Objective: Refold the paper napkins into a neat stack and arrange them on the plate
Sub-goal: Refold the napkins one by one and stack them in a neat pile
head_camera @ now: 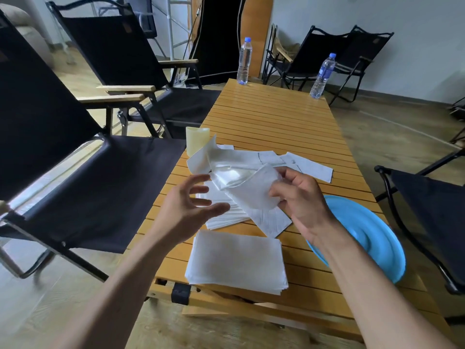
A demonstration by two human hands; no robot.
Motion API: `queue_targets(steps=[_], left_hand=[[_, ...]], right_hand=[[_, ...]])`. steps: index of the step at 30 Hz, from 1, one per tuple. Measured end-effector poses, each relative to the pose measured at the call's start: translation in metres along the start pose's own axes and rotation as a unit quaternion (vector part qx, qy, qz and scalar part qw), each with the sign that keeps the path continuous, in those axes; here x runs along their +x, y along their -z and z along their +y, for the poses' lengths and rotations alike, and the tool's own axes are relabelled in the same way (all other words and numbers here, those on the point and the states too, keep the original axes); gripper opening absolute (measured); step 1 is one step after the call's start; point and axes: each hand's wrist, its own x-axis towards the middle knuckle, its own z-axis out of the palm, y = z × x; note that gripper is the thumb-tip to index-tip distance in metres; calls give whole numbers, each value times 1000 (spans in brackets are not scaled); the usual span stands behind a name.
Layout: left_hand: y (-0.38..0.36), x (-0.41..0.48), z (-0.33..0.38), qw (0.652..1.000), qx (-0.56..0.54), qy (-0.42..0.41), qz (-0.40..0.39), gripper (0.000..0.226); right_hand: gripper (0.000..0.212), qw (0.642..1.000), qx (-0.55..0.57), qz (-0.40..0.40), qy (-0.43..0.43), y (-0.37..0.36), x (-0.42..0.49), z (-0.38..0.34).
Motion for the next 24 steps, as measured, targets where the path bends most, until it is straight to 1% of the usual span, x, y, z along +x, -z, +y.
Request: queue_targets(steps=[1, 2, 3, 4, 6, 8, 10, 11, 12, 13, 15, 17, 20, 22, 24], left_hand=[[1, -2, 4, 1000, -21, 2, -19, 92], [2, -4, 8, 998, -43, 5, -40, 96], [3, -6, 11, 996, -71, 6, -62, 92], [5, -6, 13, 992, -99, 7, -80, 80], [10, -8, 19, 983, -159, 20, -93, 55], [14, -9, 22, 976, -195, 39, -87, 46], [20, -10, 23, 979, -181, 43, -88, 44], [23, -11, 23, 979, -170, 48, -98, 45], [27, -11, 22, 978, -162, 60, -114, 46], [30, -12, 21, 975, -160, 79, -134, 47], [35, -12, 18, 966, -152, 131, -165, 43], [39, -11, 14, 961, -119, 183, -169, 35], [42, -10, 6, 958, -32, 235, -162, 21], [39, -9, 2, 956, 22, 253, -148, 22], [34, -8, -1, 954, 70, 256, -140, 25]], right_hand=[[24, 996, 77, -46, -12, 0, -2, -4], [23, 987, 134, -84, -22, 1, -5, -7], [23, 979, 167, -112, -30, 1, -6, -10], [24, 974, 185, -128, -36, 2, -8, -11], [28, 973, 190, -124, -49, 4, -9, -11], [30, 982, 155, -93, -55, 8, -10, -11], [23, 991, 101, -71, -60, 13, -11, -13], [23, 992, 76, -70, -66, 16, -12, -14], [27, 993, 52, -73, -76, 18, -12, -13], [32, 993, 31, -75, -91, 21, -12, -13], [36, 988, -8, -78, -132, 26, -13, -13], [35, 975, -67, -100, -185, 31, -15, -13], [32, 938, -182, -153, -254, 35, -21, -11], [33, 914, -231, -174, -283, 32, -23, -9], [34, 898, -272, -177, -296, 29, -23, -7]])
